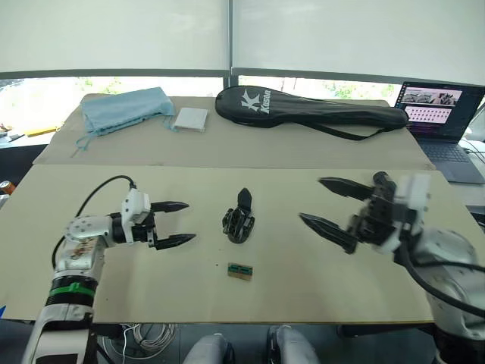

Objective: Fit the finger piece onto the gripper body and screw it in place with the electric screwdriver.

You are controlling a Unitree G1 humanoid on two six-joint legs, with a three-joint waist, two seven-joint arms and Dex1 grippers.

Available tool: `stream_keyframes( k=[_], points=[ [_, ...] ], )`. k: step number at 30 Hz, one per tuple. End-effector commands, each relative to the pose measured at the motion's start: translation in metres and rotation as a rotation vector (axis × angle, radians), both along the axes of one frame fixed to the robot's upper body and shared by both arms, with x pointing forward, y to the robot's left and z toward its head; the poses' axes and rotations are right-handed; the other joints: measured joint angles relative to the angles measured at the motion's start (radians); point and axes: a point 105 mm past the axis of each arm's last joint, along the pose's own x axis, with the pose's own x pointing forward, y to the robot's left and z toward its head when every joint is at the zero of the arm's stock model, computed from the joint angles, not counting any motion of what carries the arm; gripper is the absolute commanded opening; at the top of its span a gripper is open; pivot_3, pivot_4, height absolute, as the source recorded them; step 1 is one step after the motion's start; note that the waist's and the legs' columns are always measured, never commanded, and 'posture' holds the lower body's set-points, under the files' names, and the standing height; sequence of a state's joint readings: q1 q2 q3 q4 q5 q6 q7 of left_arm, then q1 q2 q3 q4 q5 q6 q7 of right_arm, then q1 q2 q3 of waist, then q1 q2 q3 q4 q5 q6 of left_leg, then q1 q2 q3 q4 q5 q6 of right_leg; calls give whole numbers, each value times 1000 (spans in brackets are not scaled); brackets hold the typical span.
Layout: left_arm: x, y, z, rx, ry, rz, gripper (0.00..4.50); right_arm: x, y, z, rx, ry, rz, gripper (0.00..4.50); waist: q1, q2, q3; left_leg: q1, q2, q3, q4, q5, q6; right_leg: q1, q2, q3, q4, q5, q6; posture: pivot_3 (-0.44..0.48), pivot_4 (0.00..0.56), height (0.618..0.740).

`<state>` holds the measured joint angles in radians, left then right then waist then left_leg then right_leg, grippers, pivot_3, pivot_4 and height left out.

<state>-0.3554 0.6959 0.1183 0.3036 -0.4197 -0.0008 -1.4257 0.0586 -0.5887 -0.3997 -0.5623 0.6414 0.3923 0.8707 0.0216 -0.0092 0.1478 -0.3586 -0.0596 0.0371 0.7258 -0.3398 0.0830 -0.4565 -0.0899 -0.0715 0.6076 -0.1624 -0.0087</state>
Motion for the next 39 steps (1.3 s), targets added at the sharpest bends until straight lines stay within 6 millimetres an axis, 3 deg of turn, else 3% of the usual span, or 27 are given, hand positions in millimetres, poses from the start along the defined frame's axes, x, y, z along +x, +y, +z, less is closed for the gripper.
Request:
stream_keyframes(
  k=[1, 6, 11, 15, 18, 22, 27, 32, 39],
  points=[
    [-13, 5, 10, 20, -7, -17, 4453, -20, -32, -2, -112, -48, -133, 4500, 0, 2, 1, 0, 0, 0, 0, 0, 0, 0, 0, 0, 0, 0, 0, 0, 150, 740],
    [-21, 16, 31, 0, -9, 9, 4453, -61, -87, -24, -160, 24, -384, 4500, 3, 4, 3, 2, 0, 1, -3, 0, 0, 1, 1, 2, 0, -2, 2, 0, 150, 740],
    [-16, 19, 67, -95, -59, 56, 4453, -96, -114, -36, -153, 70, -567, 4500, 4, 4, 3, 6, 0, 1, -8, 0, -1, 2, 1, 4, 0, -2, 3, 0, 150, 740],
    [-14, 18, 71, -121, -46, 77, 4453, -105, -127, -43, -127, 87, -656, 4500, -7, 5, 3, 7, 0, 2, -10, 0, -2, 3, 1, 5, 0, -3, 3, 0, 150, 740],
    [-15, 4, 76, -138, -59, 29, 4453, -77, -140, -21, 13, 78, -731, 4500, -17, 5, 4, 8, 0, 3, -11, 1, -4, 2, 2, 6, 0, -3, 2, 0, 150, 740],
    [-15, -12, 86, -165, -79, -14, 4453, -41, -157, -17, 40, 223, -722, 4500, -13, 4, 4, 8, 0, 4, -11, -1, -9, 2, 1, 7, 1, -2, 1, 0, 150, 740],
    [-15, -31, 92, -191, -90, -57, 4453, 14, -187, -34, -93, 520, -754, 4500, -9, 4, 5, 8, 0, 4, -10, 3, -2, 3, 1, 6, 1, -3, -1, 0, 150, 740],
    [-15, -40, 97, -213, -109, -74, 4453, 66, -208, -34, -206, 548, -770, 4500, -11, 3, 6, 6, 0, 5, -10, 4, 0, 2, 1, 5, 0, -3, -1, 0, 150, 740],
    [-22, -41, 94, -191, -102, -97, 4453, 102, -210, -50, -306, 610, -727, 4500, -12, 3, 6, 4, 0, 6, -10, 5, 1, 2, 1, 4, -3, -3, -1, 0, 150, 740]
  ],
)
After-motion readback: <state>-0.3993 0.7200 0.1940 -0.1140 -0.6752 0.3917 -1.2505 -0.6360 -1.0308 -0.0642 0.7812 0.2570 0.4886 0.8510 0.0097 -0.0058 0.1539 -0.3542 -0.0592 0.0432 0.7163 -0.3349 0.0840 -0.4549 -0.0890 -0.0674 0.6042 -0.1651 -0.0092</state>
